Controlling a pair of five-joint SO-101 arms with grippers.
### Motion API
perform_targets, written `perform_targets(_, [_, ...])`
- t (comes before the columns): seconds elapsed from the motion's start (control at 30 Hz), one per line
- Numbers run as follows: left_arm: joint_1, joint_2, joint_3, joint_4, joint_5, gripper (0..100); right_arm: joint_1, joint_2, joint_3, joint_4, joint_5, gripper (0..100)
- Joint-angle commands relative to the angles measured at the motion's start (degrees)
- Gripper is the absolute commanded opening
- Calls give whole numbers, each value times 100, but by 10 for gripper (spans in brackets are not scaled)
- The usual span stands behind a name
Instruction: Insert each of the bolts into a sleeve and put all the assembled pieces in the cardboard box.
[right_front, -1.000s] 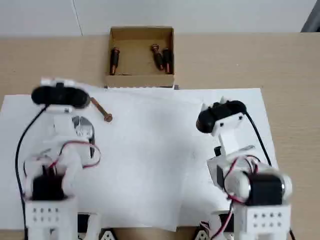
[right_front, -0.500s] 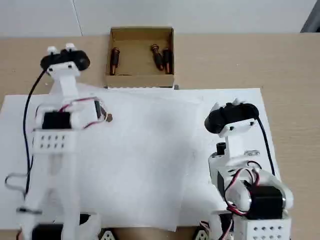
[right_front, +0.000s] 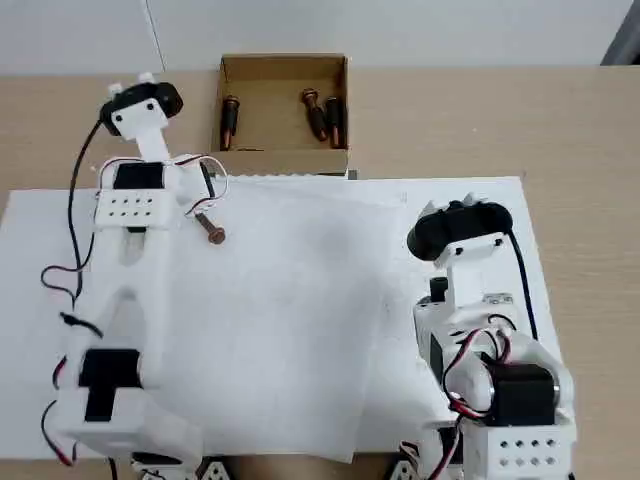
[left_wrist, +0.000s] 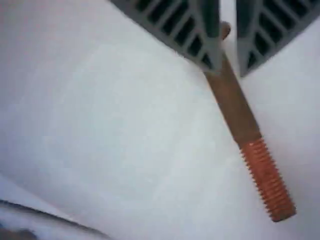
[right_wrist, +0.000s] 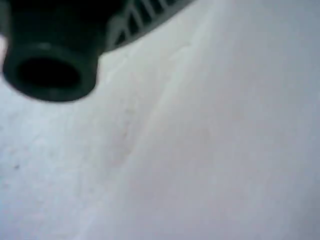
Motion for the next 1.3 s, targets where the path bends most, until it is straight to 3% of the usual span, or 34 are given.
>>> perform_targets(0.0, [-35,193,-321,18,53,93,31,-48,-26,-154,-44,3])
perform_targets(0.77, [-35,1582,-725,0,211,115,31,-48,123,-242,-44,3])
perform_targets(0.93, [-26,1670,-725,9,211,2,31,-48,123,-242,-44,3])
perform_targets(1.13, [9,1662,-848,79,211,5,31,-48,123,-242,-44,3])
perform_targets(1.27, [9,1662,-1499,712,211,5,31,-48,123,-242,-44,3])
